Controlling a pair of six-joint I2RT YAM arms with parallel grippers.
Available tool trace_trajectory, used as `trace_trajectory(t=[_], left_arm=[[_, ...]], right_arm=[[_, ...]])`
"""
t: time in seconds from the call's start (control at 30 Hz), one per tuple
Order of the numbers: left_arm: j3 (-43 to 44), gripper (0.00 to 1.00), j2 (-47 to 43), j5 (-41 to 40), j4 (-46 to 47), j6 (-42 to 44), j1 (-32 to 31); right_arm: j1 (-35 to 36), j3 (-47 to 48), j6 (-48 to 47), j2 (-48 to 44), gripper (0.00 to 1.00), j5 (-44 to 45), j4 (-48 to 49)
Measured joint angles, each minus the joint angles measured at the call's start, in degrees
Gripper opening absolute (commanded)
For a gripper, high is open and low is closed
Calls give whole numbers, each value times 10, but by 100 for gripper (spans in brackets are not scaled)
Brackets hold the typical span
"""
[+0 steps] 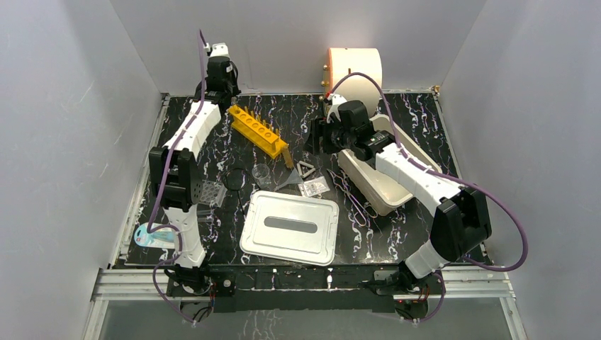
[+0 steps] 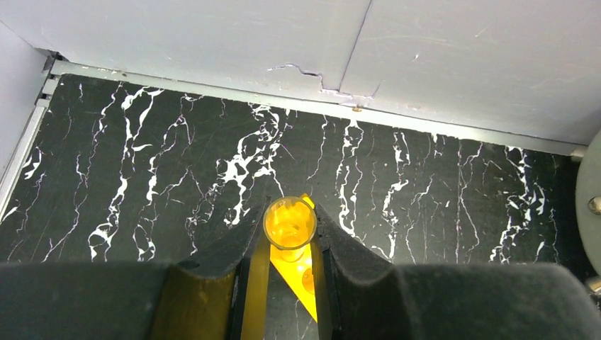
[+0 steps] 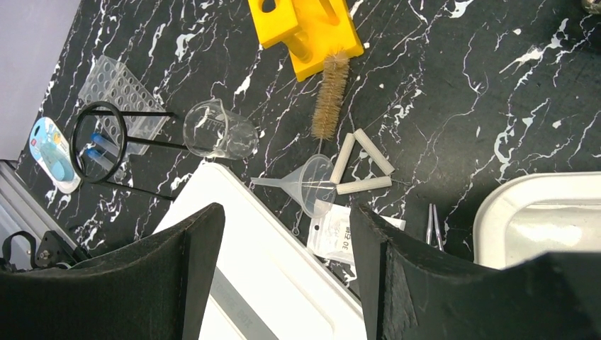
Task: Organize the chemistry lab equipment
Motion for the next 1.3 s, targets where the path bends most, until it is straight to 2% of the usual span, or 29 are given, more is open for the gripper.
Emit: trace_trajectory(t=[0.27, 0.43, 0.77, 0.87, 1.03, 1.17, 1.3], left_arm=[[-4, 6, 9, 0, 2, 16, 0], [15, 6, 51, 0, -2, 21, 0], [16, 6, 73, -5, -1, 9, -1], [-5, 7, 68, -7, 29, 2, -1], [-85, 7, 36, -8, 108, 0, -1], [-99, 12, 35, -13, 133, 3, -1], [-103, 23, 34, -15, 141, 3, -2]], right_arm=[[-2, -7, 3, 0, 73, -2, 0], [-4, -7, 5, 0, 73, -13, 0], [-4, -6, 5, -11, 74, -73, 48], [-4, -6, 5, -11, 73, -75, 47], [-4, -6, 5, -11, 74, -75, 47], [-4, -7, 5, -11, 74, -75, 47], [-4, -7, 5, -11, 74, -75, 47]])
